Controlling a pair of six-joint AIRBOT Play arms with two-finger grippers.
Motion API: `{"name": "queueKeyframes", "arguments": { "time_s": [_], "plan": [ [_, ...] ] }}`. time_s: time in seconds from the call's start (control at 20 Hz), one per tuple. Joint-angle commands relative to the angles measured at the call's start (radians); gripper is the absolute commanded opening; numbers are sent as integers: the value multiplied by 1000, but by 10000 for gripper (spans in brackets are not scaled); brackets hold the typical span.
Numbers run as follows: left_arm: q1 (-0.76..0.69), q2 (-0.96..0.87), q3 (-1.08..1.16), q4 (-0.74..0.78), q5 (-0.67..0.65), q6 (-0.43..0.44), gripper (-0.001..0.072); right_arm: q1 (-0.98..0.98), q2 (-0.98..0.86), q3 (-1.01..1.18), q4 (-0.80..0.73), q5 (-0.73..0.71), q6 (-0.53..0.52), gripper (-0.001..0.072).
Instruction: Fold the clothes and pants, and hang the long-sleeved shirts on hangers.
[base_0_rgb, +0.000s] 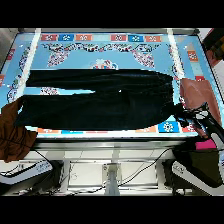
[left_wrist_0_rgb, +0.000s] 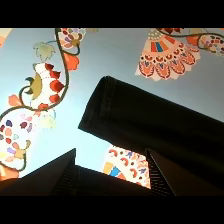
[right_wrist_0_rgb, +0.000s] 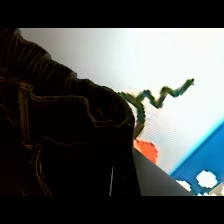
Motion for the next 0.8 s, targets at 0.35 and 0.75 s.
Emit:
{"name": "queueKeyframes", "arguments": {
  "time_s": [0.35,0.75],
  "plan": [
    [10,-49,-16,187,-135,-318,467,1,129,0,2,-82,-10,33],
    [51,162,-532,189,-115,-375,467,1,190,0,-6,-117,-10,33]
  ]
}}
